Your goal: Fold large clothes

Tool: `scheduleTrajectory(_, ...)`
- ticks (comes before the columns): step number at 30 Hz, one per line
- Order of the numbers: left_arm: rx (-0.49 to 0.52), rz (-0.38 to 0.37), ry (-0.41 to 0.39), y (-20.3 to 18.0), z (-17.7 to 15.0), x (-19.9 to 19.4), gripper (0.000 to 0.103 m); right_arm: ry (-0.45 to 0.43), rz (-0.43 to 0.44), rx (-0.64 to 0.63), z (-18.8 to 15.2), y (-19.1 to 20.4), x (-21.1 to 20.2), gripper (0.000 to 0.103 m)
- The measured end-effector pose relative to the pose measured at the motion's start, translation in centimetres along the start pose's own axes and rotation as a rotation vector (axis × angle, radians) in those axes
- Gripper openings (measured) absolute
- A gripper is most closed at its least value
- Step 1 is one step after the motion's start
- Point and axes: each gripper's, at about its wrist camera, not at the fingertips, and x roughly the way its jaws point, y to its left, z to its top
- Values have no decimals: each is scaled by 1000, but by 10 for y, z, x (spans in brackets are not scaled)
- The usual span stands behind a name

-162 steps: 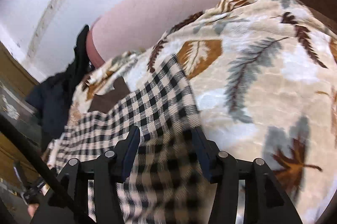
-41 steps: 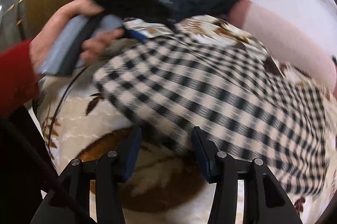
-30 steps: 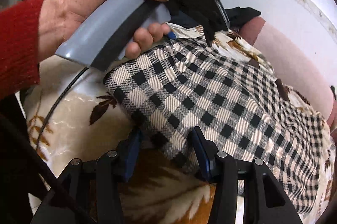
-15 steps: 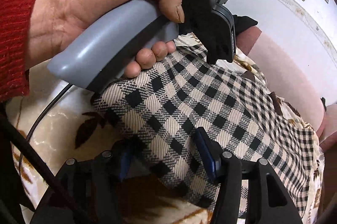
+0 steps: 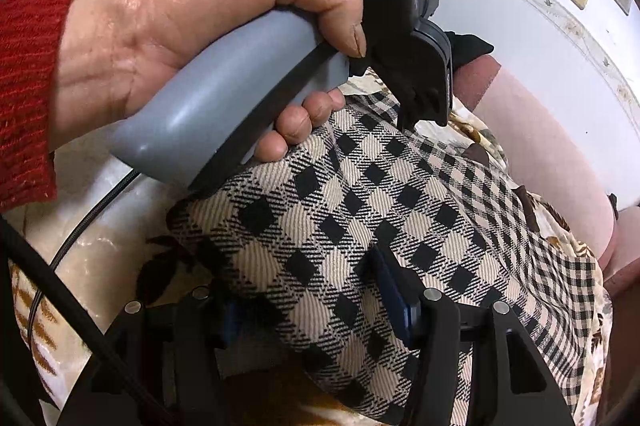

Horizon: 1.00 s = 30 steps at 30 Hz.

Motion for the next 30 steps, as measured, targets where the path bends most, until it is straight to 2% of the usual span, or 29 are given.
scheduleTrajectory(8,2,4,-2,-1,-1,0,70,-4,-6,-3,1,1,5,61)
scheduleTrajectory(10,13,2,0,-2,0,0,69,-6,-1,0,0,4,3,59)
scheduleTrajectory(11,20,-12,1,-3,0,0,50,-7,2,0,-1,6,1,57)
scheduleTrajectory(12,23,-21,0,-5,0,-1,21,-9,4,-3,-1,7,0,52)
scheduleTrajectory(13,18,-50,8,-5,1,-2,13,-10,-2,-5,-1,9,-1,43)
scheduleTrajectory(16,-29,-94,-15,-2,3,-12,11,-14,-16,20,-1,3,-2,19)
scheduleTrajectory(18,-64,-119,-31,-1,4,-19,10,-25,3,61,-1,-9,-7,12)
scheduleTrajectory(24,-77,-130,-75,-18,6,-45,10,-71,19,90,1,-31,-36,10)
scheduleTrajectory(30,-44,-110,-60,-60,30,-63,10,-123,0,138,-3,-76,-64,9)
